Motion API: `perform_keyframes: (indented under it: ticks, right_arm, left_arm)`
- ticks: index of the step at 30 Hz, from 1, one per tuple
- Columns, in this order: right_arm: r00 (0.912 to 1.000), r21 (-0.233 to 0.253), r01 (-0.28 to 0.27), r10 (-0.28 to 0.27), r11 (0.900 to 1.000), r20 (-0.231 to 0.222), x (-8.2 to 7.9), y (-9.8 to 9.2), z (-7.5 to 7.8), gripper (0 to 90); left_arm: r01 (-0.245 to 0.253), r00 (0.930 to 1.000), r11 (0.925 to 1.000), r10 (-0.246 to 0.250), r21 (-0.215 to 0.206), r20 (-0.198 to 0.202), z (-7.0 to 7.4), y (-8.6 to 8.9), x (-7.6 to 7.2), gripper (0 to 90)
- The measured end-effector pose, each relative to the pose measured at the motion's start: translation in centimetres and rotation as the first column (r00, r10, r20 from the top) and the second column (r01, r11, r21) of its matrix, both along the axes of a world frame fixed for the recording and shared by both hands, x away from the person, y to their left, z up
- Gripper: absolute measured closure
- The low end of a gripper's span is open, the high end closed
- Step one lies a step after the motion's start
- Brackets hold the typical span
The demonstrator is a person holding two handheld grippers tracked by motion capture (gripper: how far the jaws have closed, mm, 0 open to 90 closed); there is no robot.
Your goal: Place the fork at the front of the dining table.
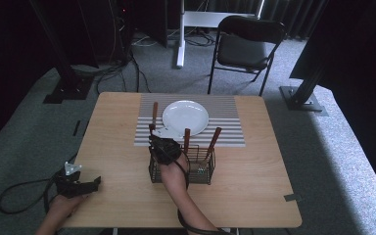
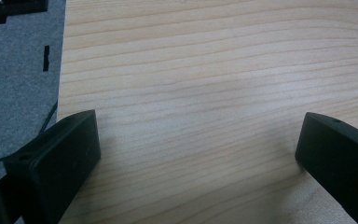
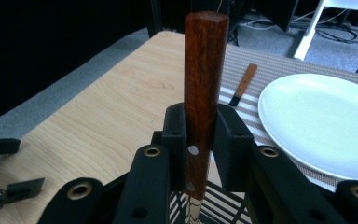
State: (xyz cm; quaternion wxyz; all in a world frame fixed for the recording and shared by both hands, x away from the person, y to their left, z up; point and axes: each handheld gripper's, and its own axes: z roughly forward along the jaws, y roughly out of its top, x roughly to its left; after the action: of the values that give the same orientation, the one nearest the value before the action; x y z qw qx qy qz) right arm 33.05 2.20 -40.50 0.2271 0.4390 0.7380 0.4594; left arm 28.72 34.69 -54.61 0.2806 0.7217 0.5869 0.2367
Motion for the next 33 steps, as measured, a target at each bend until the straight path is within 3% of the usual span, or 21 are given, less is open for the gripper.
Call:
perform_keyframes:
  ticks: [19, 33]
  right_arm:
    - [0.9952, 0.047, -0.008, 0.003, 0.999, 0.098, -1.0, -0.9, 3.7, 76.2]
    - [0.9923, 0.055, -0.012, 0.005, 0.998, 0.123, -0.4, -1.1, 5.8, 76.1]
  left_arm:
    - [0.000, 1.0000, 1.0000, 0.000, 0.000, 0.000, 0.0, 0.0, 0.0, 0.0]
    - [0.000, 1.0000, 1.0000, 0.000, -0.001, 0.000, 0.0, 0.0, 0.0, 0.0]
